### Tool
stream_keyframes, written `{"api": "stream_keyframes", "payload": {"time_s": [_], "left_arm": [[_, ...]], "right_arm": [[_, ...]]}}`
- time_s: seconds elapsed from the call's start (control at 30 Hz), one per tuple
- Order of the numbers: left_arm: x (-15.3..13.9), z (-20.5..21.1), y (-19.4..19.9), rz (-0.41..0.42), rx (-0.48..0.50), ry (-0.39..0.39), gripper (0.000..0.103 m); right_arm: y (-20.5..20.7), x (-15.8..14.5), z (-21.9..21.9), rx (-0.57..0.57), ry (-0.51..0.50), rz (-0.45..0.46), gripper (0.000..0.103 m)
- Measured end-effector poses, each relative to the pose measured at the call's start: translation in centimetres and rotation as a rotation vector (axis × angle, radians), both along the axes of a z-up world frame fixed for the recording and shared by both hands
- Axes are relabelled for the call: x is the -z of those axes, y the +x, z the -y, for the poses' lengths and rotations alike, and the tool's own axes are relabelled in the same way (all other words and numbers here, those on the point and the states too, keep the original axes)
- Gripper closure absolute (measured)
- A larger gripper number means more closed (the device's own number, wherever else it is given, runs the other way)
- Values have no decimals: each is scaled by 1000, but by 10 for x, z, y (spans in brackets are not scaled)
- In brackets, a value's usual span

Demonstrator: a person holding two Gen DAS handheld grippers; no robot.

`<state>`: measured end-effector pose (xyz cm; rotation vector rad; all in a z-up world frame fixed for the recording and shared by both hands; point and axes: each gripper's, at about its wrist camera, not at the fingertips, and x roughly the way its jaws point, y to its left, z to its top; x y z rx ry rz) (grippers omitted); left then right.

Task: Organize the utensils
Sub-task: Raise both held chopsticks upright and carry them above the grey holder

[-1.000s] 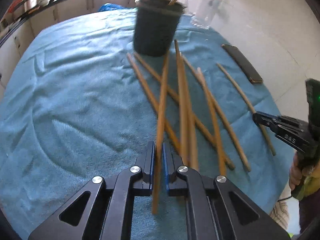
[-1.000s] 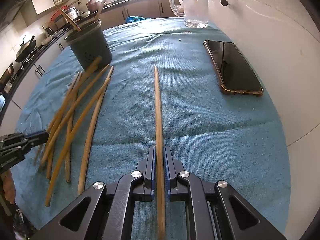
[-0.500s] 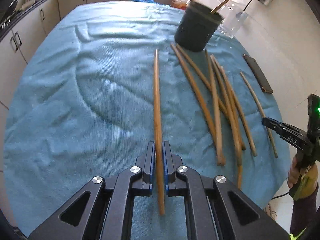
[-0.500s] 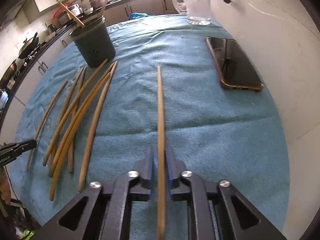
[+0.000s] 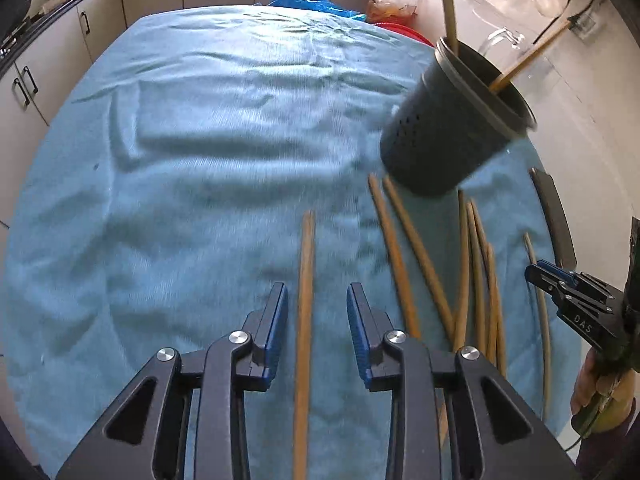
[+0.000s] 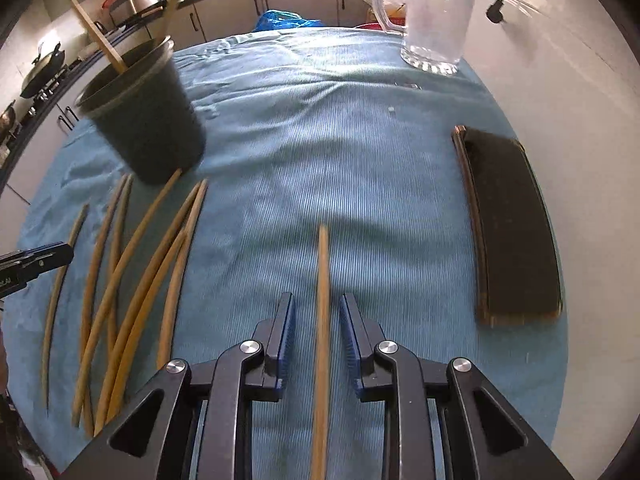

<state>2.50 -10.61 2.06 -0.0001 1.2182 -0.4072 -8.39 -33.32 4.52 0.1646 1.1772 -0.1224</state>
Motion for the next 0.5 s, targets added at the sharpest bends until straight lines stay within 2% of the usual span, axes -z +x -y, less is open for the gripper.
{"api": "stream_keyframes", "payload": {"time_s": [0.13,0.27,0.3,0.33,0.37,0.5], "left_arm": [[-1,9,8,31,7,21,74],[-2,13,0,82,26,48,74],[-3,15,-2,99,35,66,76],[-2,16,-4,112,39,88,90],[-2,17,-5,114,42,97,96],[-15,9,-10,116,15,38,96]], "right_arm": [[19,0,1,-7,-26,-5,80],[25,0,-1,-3,-33,13,93],[25,0,-2,-4,-37,19,97],[25,0,-2,-4,-40,24,97],[24,0,-3,-1,-38,26,97],[21,-4,2,24,-3,46,97]]}}
